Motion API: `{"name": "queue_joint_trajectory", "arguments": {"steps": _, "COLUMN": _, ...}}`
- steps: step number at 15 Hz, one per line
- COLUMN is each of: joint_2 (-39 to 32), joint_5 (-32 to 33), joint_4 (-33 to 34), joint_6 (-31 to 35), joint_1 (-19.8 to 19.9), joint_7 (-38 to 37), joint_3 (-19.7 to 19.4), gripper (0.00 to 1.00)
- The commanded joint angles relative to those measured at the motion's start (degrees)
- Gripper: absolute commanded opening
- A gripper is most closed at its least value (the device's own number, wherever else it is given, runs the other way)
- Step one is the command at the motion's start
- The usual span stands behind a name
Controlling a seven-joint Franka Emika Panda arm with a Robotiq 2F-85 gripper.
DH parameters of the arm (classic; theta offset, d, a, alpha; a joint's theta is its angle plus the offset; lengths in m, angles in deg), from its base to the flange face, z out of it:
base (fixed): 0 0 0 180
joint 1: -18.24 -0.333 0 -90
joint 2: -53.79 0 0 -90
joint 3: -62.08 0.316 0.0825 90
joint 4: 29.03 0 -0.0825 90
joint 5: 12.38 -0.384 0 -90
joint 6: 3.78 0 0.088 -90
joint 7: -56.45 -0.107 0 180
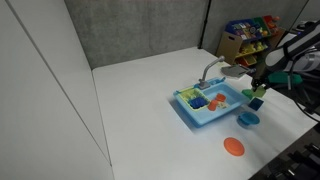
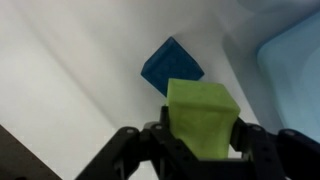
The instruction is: Put the yellow block on top of the orange cup
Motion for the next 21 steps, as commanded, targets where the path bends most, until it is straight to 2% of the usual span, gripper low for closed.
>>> {"name": "queue_joint_trajectory", "arguments": {"steps": 1, "joint_2": 4.8, "joint_5": -1.0, "joint_4": -2.8, "joint_6": -0.1, "joint_1": -1.0, "joint_7": 1.1, "joint_3": 1.3, "gripper": 0.28}}
{"name": "queue_joint_trajectory", "arguments": {"steps": 7, "joint_2": 8.7, "joint_5": -3.2, "joint_4": -3.2, "joint_6": -4.2, "joint_1": -1.8, "joint_7": 3.2, "joint_3": 6.3, "gripper": 0.28}}
{"name": "queue_joint_trajectory", "arguments": {"steps": 10, "joint_2": 9.4, "joint_5": -4.4, "joint_4": -3.0, "joint_6": -6.9, "joint_1": -1.8, "joint_7": 4.5, "joint_3": 7.0, "gripper": 0.28}}
{"name": "queue_joint_trajectory", "arguments": {"steps": 11, "joint_2": 7.4, "joint_5": -3.6, "joint_4": -1.8, "joint_6": -5.2, "joint_1": -3.3, "joint_7": 2.6, "joint_3": 5.8, "gripper": 0.53}}
{"name": "queue_joint_trajectory", "arguments": {"steps": 16, "joint_2": 7.7, "joint_5": -3.8, "joint_4": -1.9, "joint_6": -5.9, "joint_1": -3.2, "joint_7": 3.0, "joint_3": 5.9, "gripper": 0.53}}
{"name": "queue_joint_trajectory", "arguments": {"steps": 17, "joint_2": 8.1, "joint_5": -3.5, "joint_4": -2.4, "joint_6": -5.5, "joint_1": -3.3, "joint_7": 3.5, "joint_3": 6.0, "gripper": 0.28}}
{"name": "queue_joint_trajectory", "arguments": {"steps": 21, "joint_2": 10.0, "joint_5": -3.6, "joint_4": -3.5, "joint_6": -5.6, "joint_1": -5.0, "joint_7": 4.4, "joint_3": 7.4, "gripper": 0.28}}
